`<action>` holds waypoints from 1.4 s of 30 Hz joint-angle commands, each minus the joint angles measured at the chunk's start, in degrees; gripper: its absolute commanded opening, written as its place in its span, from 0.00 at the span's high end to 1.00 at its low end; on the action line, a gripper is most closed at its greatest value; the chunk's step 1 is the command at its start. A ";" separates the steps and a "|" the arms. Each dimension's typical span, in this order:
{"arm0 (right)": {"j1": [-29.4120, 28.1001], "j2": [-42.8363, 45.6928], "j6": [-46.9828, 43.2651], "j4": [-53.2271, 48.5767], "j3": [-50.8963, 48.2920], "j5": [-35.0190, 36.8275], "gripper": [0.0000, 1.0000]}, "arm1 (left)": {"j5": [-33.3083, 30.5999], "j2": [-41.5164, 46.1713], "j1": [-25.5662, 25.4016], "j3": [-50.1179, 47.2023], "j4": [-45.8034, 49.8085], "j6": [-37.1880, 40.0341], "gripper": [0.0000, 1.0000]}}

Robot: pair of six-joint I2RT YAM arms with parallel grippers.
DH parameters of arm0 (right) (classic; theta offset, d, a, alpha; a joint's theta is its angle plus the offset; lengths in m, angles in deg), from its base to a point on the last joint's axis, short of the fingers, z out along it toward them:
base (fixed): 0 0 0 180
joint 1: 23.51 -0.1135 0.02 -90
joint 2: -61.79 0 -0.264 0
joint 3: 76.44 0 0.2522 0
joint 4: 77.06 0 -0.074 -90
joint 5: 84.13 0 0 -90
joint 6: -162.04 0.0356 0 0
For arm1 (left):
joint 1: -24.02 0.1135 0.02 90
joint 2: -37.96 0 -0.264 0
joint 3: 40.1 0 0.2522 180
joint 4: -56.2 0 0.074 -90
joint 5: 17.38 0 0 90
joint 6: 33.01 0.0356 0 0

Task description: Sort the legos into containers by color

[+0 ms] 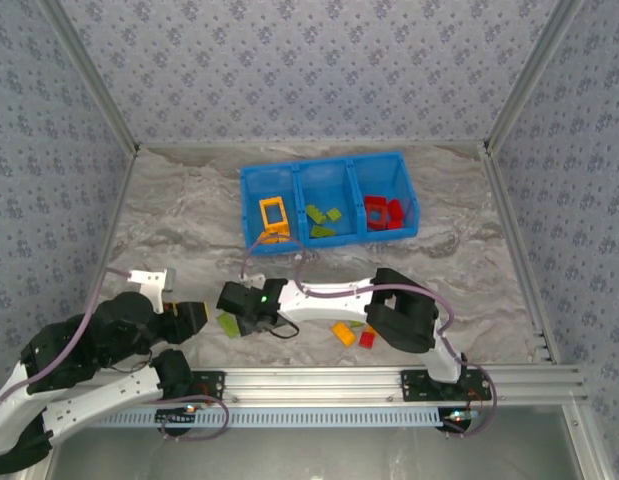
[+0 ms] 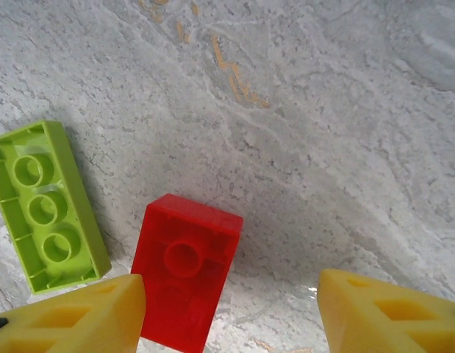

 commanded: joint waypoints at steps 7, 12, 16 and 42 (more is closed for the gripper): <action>-0.47 -1.60 1.00 -1.57 4.52 -1.54 0.31 | -0.52 -0.43 -0.36 -0.29 -0.97 0.55 0.49; 0.71 -3.24 2.11 -1.54 4.92 -2.30 0.33 | -0.16 0.12 -0.35 -0.48 -0.96 0.37 0.49; 1.03 -4.53 2.18 -1.47 5.85 -3.07 0.35 | -0.26 0.45 -0.35 -0.95 -1.29 0.36 0.49; 5.13 19.32 -0.76 -4.84 -12.01 14.11 0.74 | 6.78 -15.95 -0.35 -2.22 -19.71 4.53 0.49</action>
